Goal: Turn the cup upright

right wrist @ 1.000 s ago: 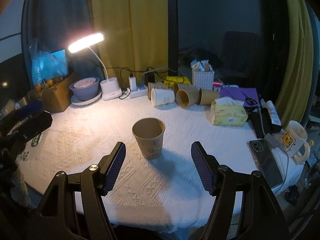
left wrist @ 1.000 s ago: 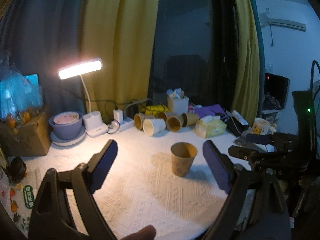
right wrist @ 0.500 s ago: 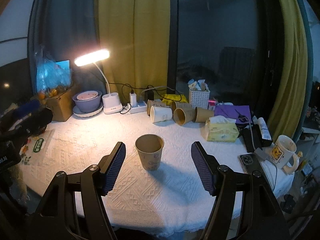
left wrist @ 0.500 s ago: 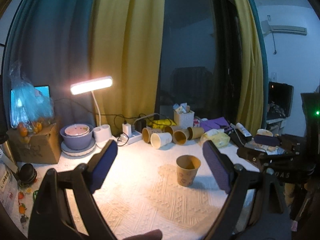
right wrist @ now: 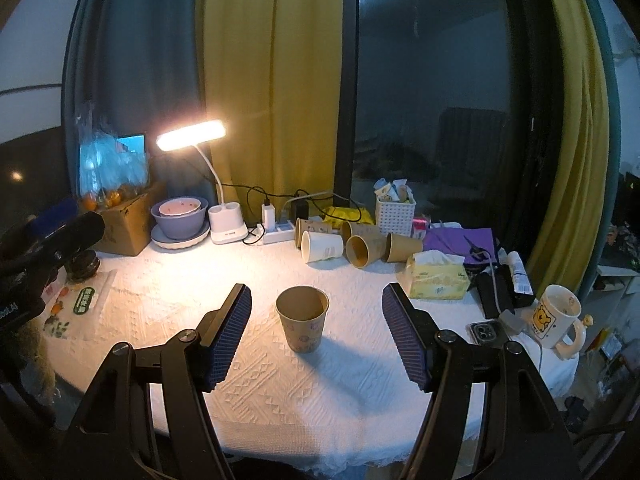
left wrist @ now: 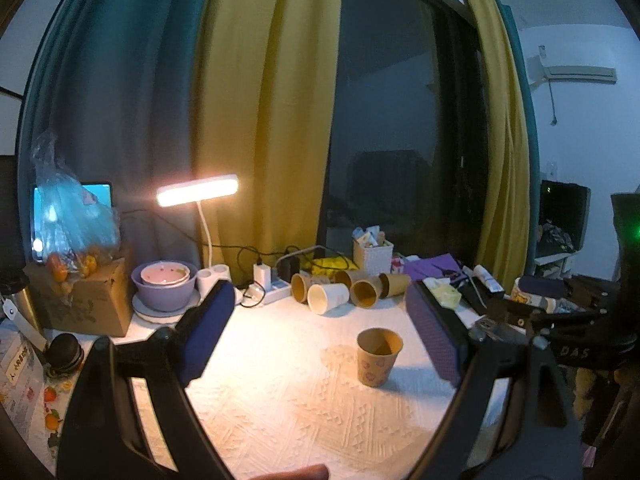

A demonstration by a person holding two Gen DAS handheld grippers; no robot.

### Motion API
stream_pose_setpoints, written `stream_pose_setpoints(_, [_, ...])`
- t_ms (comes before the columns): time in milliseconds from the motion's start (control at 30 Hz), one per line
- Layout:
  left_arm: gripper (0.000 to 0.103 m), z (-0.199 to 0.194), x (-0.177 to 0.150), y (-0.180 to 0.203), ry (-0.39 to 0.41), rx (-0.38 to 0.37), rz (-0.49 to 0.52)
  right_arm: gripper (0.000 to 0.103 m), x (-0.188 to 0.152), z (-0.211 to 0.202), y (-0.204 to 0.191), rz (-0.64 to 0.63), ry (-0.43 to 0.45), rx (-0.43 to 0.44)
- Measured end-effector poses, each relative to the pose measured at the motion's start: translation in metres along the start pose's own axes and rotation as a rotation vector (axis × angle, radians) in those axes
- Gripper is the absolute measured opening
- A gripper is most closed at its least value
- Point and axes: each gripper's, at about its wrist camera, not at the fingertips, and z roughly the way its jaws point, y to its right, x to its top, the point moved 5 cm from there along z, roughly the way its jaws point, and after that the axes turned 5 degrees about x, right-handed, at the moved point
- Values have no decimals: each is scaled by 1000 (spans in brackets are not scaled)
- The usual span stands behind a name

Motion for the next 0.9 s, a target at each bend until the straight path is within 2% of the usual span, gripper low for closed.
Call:
stream_pose_setpoints(233, [88, 2, 1, -5, -6, 17, -16, 71, -1, 2, 1, 12, -8, 4])
stream_pose_setpoints(900, [88, 6, -6, 0, -29, 0, -7, 71, -5, 4, 1, 28, -21, 5])
